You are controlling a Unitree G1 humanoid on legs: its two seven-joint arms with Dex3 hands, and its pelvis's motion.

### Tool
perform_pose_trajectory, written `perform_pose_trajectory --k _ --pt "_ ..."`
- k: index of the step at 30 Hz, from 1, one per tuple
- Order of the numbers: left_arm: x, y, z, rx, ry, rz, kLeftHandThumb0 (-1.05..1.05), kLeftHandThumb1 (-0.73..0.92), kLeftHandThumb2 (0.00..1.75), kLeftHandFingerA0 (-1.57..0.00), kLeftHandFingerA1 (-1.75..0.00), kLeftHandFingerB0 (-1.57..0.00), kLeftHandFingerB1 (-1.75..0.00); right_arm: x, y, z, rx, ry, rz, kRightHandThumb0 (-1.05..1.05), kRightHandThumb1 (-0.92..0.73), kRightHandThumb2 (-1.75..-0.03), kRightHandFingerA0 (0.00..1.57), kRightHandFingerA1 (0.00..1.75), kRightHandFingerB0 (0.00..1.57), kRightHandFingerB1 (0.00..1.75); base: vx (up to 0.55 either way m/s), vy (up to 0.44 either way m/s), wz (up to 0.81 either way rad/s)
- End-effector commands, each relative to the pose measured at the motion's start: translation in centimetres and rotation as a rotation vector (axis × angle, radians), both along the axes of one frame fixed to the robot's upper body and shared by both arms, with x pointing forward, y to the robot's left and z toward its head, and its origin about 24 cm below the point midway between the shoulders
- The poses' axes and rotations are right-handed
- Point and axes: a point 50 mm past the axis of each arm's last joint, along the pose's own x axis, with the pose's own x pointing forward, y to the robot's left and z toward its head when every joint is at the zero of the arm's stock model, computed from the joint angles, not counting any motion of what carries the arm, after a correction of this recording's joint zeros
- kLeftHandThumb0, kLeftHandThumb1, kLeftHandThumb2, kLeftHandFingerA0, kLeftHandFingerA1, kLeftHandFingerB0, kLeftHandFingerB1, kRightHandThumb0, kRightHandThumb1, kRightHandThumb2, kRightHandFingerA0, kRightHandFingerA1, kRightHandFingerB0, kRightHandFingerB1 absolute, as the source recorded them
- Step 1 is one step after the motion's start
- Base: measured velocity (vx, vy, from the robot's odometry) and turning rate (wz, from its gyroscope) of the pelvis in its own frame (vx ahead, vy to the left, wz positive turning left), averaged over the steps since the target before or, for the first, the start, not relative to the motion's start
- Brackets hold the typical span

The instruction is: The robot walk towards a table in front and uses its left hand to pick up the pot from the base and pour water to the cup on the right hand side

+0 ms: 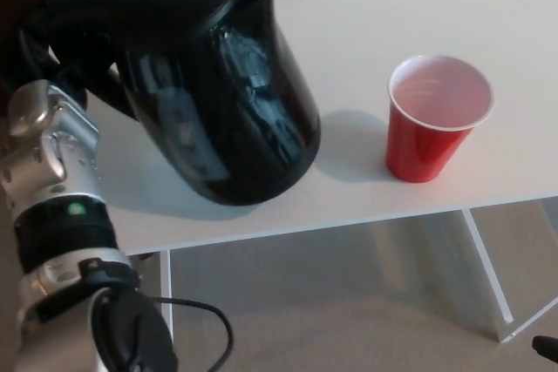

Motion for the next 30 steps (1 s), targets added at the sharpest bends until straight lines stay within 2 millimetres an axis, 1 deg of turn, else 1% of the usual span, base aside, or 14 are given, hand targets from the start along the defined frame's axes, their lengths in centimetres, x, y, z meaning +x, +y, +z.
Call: perform_pose_trajectory --k 1,3,4,6,8,9,10,12,16,17,19,25,26,30 --pt "-0.3 -1.6 1.1 0.120 -0.048 0.028 -0.06 0.57 0.86 -0.92 -1.65 -0.82 -1.36 0.5 -0.6 0.6 -0.043 -0.022 0.033 -0.09 -0.42 -0.85 0.45 0.63 0.32 0.56 0.00 0.000 0.00" --pt "-0.4 -1.7 1.1 0.124 -0.048 0.028 -0.06 0.57 0.86 -0.92 -1.65 -0.82 -1.36 0.5 -0.6 0.6 -0.044 -0.022 0.033 -0.09 -0.42 -0.85 0.45 0.63 0.32 0.56 0.00 0.000 0.00" --pt "-0.4 -2.6 2.1 0.269 -0.094 -0.001 -0.12 0.64 0.84 -0.76 -1.64 -0.76 -1.23 1.1 -0.6 1.0 -0.053 -0.028 0.036 -0.09 -0.63 -0.58 0.54 0.53 0.42 0.45 0.00 0.000 0.00" --pt "-0.5 -3.3 2.8 0.375 -0.131 -0.015 -0.12 0.67 0.81 -0.75 -1.63 -0.76 -1.23 1.6 -0.6 1.3 -0.052 -0.033 0.037 -0.08 -0.62 -0.58 0.54 0.54 0.42 0.45 0.00 0.000 0.00" --pt "-0.5 -3.3 2.9 0.385 -0.134 -0.016 -0.12 0.67 0.81 -0.75 -1.63 -0.76 -1.23 1.6 -0.6 1.3 -0.052 -0.033 0.037 -0.08 -0.62 -0.58 0.54 0.54 0.42 0.45 0.00 0.000 0.00" --pt "-0.5 -3.6 3.4 0.441 -0.154 -0.006 -0.12 0.67 0.79 -0.72 -1.56 -0.78 -1.21 1.7 -0.5 1.3 -0.053 -0.038 0.040 -0.09 -0.61 -0.57 0.54 0.55 0.42 0.46 0.00 0.000 0.00" --pt "-0.6 -4.0 4.1 0.524 -0.187 0.007 -0.12 0.67 0.79 -0.72 -1.56 -0.78 -1.21 1.9 -0.4 1.4 -0.054 -0.045 0.046 -0.09 -0.61 -0.57 0.54 0.55 0.42 0.46 0.00 0.000 0.00" --pt "-0.4 -4.6 5.1 0.638 -0.225 0.012 -0.14 0.70 0.79 -0.76 -1.63 -0.75 -1.33 1.9 -0.4 1.5 -0.056 -0.052 0.056 -0.10 -0.61 -0.57 0.55 0.56 0.42 0.47 0.00 0.000 0.00" --pt "-0.4 -4.7 5.2 0.660 -0.231 0.017 -0.14 0.70 0.79 -0.76 -1.63 -0.75 -1.33 1.8 -0.4 1.6 -0.056 -0.052 0.058 -0.10 -0.61 -0.57 0.55 0.56 0.42 0.47 0.00 0.000 0.00" --pt "0.0 -4.9 6.2 0.736 -0.252 0.015 -0.11 0.69 0.82 -0.86 -1.63 -0.75 -1.42 2.0 -0.4 1.7 -0.056 -0.052 0.059 -0.09 -0.60 -0.57 0.54 0.56 0.42 0.46 0.00 0.000 0.00" --pt "0.2 -5.1 6.7 0.767 -0.267 0.019 -0.11 0.67 0.83 -0.86 -1.63 -0.77 -1.41 2.3 -0.3 1.8 -0.055 -0.048 0.048 -0.09 -0.60 -0.57 0.55 0.56 0.43 0.46 0.00 0.000 0.00" --pt "0.3 -5.2 6.8 0.775 -0.278 0.020 -0.11 0.67 0.83 -0.86 -1.63 -0.75 -1.43 2.3 -0.3 1.9 -0.067 -0.058 0.071 -0.09 -0.62 -0.57 0.55 0.56 0.42 0.46 0.00 0.000 0.00" --pt "0.4 -5.4 7.0 0.782 -0.288 0.025 -0.12 0.66 0.85 -0.87 -1.63 -0.77 -1.42 2.3 -0.2 1.9 -0.079 -0.056 0.077 -0.11 -0.61 -0.57 0.57 0.56 0.42 0.46 0.00 0.000 0.00" --pt "0.4 -5.5 7.0 0.778 -0.289 0.028 -0.13 0.66 0.84 -0.88 -1.62 -0.79 -1.39 2.3 -0.2 1.8 -0.076 -0.053 0.073 -0.10 -0.61 -0.57 0.55 0.55 0.43 0.46 0.00 0.000 0.00"
